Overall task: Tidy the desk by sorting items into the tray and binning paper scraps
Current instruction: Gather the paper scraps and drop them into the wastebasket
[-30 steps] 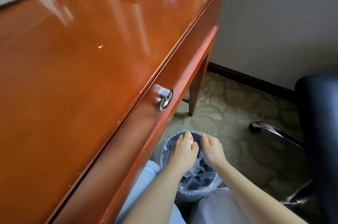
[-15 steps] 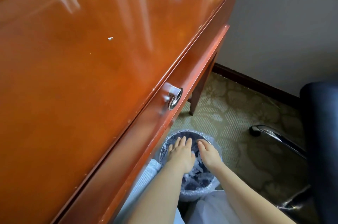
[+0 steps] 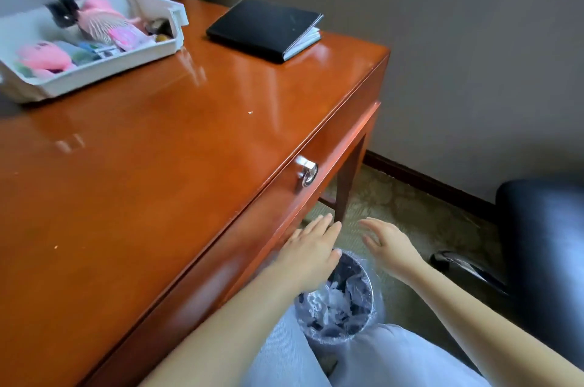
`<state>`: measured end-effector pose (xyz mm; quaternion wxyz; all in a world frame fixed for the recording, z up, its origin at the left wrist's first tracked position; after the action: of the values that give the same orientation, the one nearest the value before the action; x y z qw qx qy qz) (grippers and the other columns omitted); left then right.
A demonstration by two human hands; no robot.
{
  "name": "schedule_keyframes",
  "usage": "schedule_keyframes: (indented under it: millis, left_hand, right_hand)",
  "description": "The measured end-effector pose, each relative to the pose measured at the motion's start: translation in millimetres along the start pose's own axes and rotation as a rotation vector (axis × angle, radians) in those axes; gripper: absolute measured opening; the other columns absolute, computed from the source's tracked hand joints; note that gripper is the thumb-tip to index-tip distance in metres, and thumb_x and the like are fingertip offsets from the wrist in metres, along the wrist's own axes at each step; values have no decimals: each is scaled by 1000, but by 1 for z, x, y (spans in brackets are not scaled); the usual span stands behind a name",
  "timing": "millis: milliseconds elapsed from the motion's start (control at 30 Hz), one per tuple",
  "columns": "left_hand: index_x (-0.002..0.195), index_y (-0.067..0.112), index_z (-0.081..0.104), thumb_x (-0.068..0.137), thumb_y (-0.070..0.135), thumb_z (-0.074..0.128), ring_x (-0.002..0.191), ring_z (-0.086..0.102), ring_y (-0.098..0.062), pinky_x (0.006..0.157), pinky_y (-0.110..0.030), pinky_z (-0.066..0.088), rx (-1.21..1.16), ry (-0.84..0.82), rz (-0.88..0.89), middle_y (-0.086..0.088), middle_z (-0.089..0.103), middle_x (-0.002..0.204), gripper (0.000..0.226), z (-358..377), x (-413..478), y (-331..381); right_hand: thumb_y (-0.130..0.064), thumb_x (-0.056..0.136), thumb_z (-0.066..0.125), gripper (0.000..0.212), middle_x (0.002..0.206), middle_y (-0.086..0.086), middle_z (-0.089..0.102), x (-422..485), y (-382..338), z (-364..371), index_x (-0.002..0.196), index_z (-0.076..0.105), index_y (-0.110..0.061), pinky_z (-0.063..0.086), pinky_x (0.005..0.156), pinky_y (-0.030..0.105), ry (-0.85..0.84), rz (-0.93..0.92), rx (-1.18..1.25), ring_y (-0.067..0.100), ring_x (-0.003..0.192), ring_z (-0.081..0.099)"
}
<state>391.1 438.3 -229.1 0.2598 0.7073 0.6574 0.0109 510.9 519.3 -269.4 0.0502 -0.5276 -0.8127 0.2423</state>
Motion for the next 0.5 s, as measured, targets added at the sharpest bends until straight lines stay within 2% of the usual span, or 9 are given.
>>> schedule_keyframes:
  millis: [133,233,400,500]
  left_hand:
    - [151,19,9,102,30,29,147,-4,-11,118,-37,5,71,73,77,2,-1,160,54,-38,-43,30]
    - [150,18,14,101,30,30,147,2,-11,119,-38,8,107,138,116,1,6,160,53,-65,-78,49]
    - [139,16,35,100,30,33,136,33,-17,113,-41,27,156,195,115,0,35,147,42,-104,-137,63]
    - [142,21,32,100,33,33,135,34,-14,113,-38,29,189,261,91,4,36,147,44,-129,-177,62]
  right_hand:
    - [-21,94,47,35,134,-1,56,-20,-41,-47,128,55,-16,40,106,35,104,-140,-27,19,127,48]
    - [-20,94,49,31,125,0,62,-41,-81,-80,122,60,-14,46,99,37,190,-281,-54,21,119,55]
    - [-21,95,49,30,125,0,62,-79,-148,-121,123,60,-16,41,98,31,291,-461,-103,21,119,52]
    - [-18,92,53,29,123,0,63,-99,-190,-136,120,62,-16,43,98,35,324,-570,-95,22,118,52]
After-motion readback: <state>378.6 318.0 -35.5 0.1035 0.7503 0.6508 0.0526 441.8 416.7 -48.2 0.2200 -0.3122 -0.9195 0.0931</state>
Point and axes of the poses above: each hand's wrist, its own x-axis towards the middle knuckle, its own z-axis out of the palm, y = z × x, the point moved 8 cm from there along x, towards the middle knuckle
